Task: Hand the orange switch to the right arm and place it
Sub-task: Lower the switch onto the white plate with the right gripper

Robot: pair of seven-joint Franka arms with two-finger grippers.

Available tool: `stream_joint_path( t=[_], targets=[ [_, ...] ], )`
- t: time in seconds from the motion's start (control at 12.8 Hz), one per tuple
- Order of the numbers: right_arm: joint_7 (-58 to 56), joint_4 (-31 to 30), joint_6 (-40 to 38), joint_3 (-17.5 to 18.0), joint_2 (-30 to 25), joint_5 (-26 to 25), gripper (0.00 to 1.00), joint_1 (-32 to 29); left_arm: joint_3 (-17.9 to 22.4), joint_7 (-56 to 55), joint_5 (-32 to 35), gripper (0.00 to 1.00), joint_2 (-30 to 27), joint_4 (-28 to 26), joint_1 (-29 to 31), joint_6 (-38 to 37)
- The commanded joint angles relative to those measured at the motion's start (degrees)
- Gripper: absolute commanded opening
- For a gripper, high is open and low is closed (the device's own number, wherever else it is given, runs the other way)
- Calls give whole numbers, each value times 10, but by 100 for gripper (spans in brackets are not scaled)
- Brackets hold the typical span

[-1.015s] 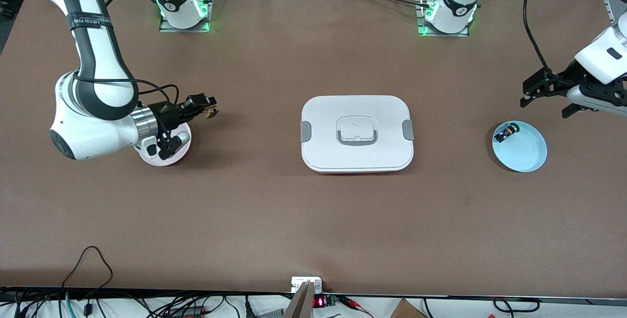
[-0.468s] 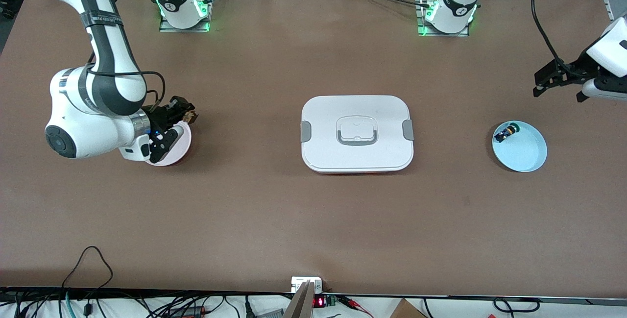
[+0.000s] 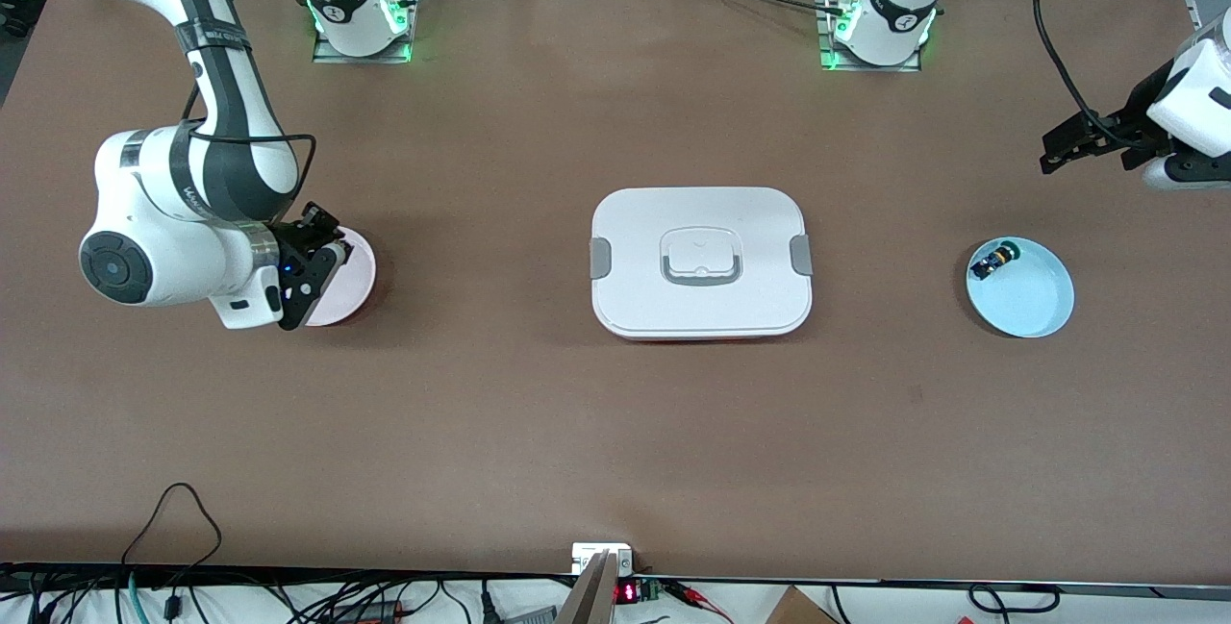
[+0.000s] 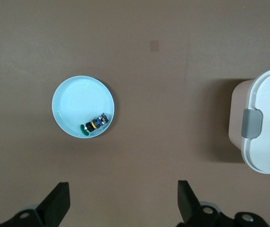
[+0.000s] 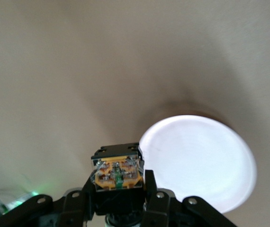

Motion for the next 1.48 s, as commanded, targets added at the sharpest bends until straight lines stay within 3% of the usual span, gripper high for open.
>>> stream_joint_path(
  t=[0.0,0.7,1.41],
  targets=[
    [-66,-24,44,9,-9,-41,25,-19,1,-11,9,100,53,72,2,-10],
    [-223,-158,261,10,-4,-55,25,-49,-5,-26,6,100,96,135,-4,-14],
    [-266,-244,368,10,-3,-65,25,-49,-5,-34,8,100,108,141,-7,-28]
  ],
)
